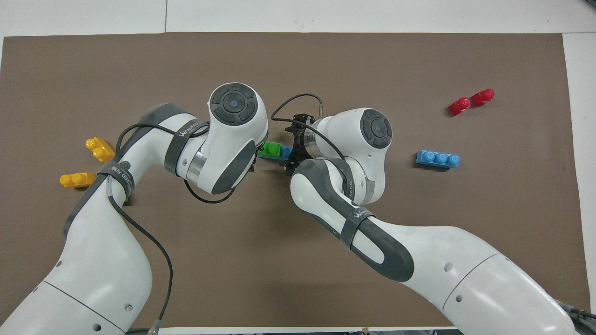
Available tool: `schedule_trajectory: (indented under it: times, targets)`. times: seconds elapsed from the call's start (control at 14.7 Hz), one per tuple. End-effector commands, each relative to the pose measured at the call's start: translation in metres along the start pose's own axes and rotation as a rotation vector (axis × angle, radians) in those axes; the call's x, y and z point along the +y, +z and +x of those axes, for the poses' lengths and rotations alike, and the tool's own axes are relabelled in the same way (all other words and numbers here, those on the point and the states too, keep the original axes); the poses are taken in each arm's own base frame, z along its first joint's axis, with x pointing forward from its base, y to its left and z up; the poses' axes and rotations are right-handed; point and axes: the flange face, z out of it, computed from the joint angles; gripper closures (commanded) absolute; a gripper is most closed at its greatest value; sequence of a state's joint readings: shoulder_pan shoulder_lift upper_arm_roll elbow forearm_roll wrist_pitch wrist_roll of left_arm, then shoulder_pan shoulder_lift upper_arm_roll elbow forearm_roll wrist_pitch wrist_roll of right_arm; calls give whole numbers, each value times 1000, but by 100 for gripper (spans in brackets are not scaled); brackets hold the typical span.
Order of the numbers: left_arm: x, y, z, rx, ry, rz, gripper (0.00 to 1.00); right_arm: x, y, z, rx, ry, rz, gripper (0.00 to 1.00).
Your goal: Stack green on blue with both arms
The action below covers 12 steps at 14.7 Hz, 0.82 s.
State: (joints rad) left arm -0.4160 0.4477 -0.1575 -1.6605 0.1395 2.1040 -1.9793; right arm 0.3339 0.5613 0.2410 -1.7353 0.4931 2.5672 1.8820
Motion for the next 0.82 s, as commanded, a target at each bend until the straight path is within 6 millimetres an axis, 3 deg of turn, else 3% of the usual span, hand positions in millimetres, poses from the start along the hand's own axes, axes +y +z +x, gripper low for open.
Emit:
schedule_trajectory:
  times: [0.0,0.14,0.34,0.61,0.75]
  targets:
    - [-1,-15,4,22,18,-7,0,-3,-4,5,-5,-13,7,0]
    - [0,-34,13,14,6,-30,0,-8,-10,7,-6,-8,9,0]
    - [1,-57,35,17,38,-47,0,-23,-36,16,-5,8,8,0]
    - [2,-88,85,14,226,-41,0,-41,-95,28,-1,29,9,0]
    - [3,-99,112,18,312,-44,0,-43,-125,24,-11,26,42,0]
